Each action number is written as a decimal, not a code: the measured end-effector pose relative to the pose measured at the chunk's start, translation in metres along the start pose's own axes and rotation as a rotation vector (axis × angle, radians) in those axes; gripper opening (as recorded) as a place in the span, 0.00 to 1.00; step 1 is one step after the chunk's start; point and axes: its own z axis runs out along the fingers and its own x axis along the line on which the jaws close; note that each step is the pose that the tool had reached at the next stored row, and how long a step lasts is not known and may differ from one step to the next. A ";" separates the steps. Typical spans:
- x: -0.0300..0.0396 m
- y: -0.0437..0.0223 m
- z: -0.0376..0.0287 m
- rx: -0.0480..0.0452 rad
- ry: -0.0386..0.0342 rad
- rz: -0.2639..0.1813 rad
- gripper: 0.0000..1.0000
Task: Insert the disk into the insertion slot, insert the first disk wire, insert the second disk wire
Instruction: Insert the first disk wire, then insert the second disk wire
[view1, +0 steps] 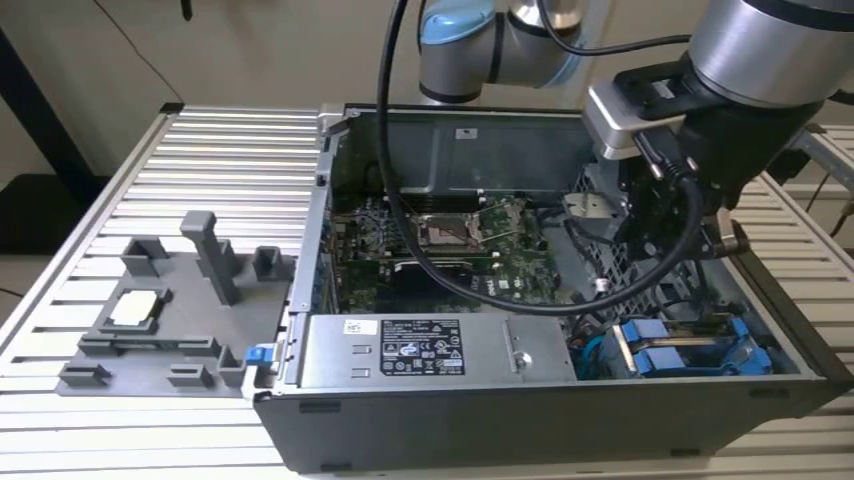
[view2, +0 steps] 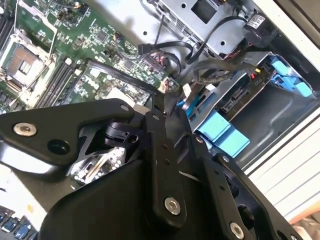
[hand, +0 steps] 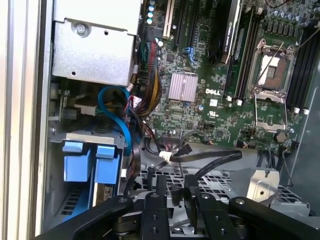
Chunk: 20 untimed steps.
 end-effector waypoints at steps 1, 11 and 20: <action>0.0003 0.0000 -0.0002 -0.0001 0.0000 0.000 0.29; 0.0033 0.0005 0.0010 0.0046 -0.0263 0.003 0.19; 0.0053 0.0007 0.0006 0.0049 -0.0267 0.004 0.16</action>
